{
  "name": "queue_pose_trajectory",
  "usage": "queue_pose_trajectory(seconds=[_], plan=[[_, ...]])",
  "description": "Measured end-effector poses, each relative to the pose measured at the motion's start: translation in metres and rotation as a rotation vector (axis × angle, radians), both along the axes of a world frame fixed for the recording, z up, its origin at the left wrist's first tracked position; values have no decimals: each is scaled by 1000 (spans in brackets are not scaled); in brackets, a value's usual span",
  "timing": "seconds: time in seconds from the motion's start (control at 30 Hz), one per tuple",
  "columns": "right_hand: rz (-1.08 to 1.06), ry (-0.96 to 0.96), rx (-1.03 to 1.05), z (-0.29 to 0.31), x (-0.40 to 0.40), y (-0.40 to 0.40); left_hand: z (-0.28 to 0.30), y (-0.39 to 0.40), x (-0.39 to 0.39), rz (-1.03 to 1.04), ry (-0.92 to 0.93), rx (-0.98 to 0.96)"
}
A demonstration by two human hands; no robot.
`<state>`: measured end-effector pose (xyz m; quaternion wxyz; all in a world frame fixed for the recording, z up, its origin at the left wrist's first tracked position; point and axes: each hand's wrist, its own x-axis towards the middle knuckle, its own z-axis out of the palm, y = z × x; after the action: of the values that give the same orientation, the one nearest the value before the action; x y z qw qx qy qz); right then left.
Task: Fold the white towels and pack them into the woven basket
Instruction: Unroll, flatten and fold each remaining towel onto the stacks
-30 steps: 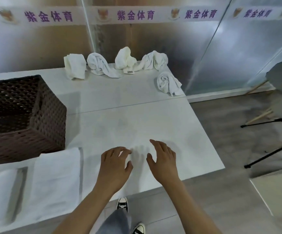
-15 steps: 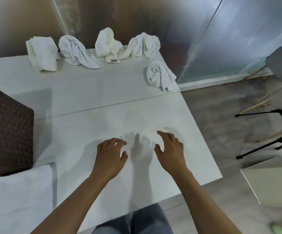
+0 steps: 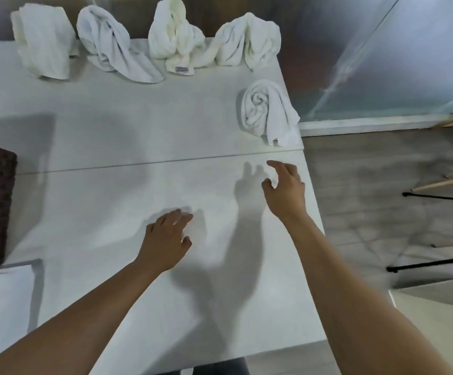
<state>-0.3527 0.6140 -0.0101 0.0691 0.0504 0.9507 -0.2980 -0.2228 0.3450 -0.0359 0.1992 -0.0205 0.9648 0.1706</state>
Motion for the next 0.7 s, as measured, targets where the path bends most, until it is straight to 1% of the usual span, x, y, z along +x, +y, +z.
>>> queue_pose_trajectory(seconds=[0.1, 0.17, 0.23, 0.3, 0.4, 0.53, 0.7], plan=[[67, -78, 108, -4, -58, 14, -16, 2, 4, -17, -57, -88], [97, -142, 176, -7, -92, 18, -25, 2, 8, -43, -105, -114], [129, -183, 229, -11, -124, 20, -31, 2, 10, -38, -137, -88], [165, -217, 267, -21, -151, 22, -31, 3, 10, -24, -128, -73], [211, -301, 247, -34, -180, 32, -31, 4, 10, -14, -126, -65], [315, -233, 218, -42, -186, 36, -32, 2, 13, -29, -115, -105], [441, -190, 250, -47, -158, 29, -30, 8, 11, -13, -155, -117]])
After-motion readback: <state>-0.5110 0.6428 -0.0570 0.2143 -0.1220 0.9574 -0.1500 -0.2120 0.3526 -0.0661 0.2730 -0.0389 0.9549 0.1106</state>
